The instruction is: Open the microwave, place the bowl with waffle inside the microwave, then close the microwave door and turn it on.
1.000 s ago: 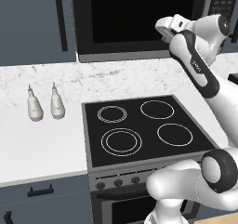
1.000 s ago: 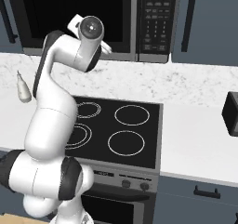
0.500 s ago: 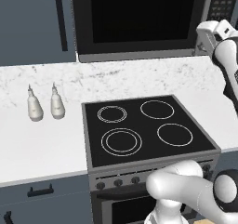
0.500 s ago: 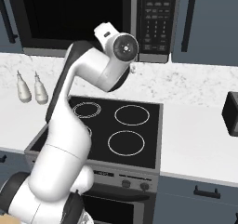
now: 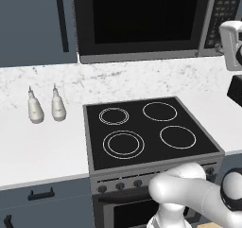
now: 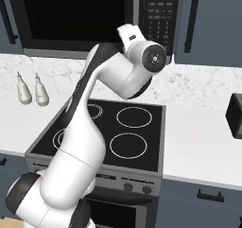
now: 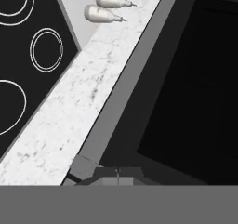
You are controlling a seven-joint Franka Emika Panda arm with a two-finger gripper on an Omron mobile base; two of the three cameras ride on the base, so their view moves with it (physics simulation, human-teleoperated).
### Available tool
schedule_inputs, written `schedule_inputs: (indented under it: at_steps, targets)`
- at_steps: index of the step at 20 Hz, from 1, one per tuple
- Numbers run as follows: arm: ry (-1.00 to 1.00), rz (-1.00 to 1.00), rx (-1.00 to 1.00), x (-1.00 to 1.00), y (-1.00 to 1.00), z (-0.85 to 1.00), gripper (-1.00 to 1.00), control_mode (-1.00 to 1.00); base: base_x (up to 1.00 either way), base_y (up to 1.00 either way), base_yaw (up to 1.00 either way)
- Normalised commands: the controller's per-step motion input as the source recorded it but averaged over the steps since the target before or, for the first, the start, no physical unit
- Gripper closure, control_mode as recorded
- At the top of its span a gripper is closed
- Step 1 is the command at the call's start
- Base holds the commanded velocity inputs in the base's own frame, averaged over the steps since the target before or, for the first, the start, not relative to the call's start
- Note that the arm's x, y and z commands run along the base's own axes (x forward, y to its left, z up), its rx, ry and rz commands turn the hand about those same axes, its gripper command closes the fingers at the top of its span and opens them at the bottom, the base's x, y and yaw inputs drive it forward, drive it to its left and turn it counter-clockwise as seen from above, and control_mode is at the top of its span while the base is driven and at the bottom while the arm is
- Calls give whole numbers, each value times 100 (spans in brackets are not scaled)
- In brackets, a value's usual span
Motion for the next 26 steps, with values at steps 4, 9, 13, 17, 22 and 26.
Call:
schedule_inputs:
  at_steps: [4, 9, 13, 17, 22, 26]
  targets:
    - [0, -5, 8, 28, -19, 0, 100, -100, 0, 0, 0]
    - [0, -4, 2, 36, -33, 0, 100, -100, 0, 0, 0]
    - [0, -4, 2, 36, -26, 0, 100, -100, 0, 0, 0]
    - [0, -3, 2, 35, -12, -3, 100, -100, 0, 0, 0]
    - [0, -1, 0, 34, -1, -23, 100, -100, 0, 0, 0]
    - [0, 0, 1, 45, -6, -22, 100, -100, 0, 0, 0]
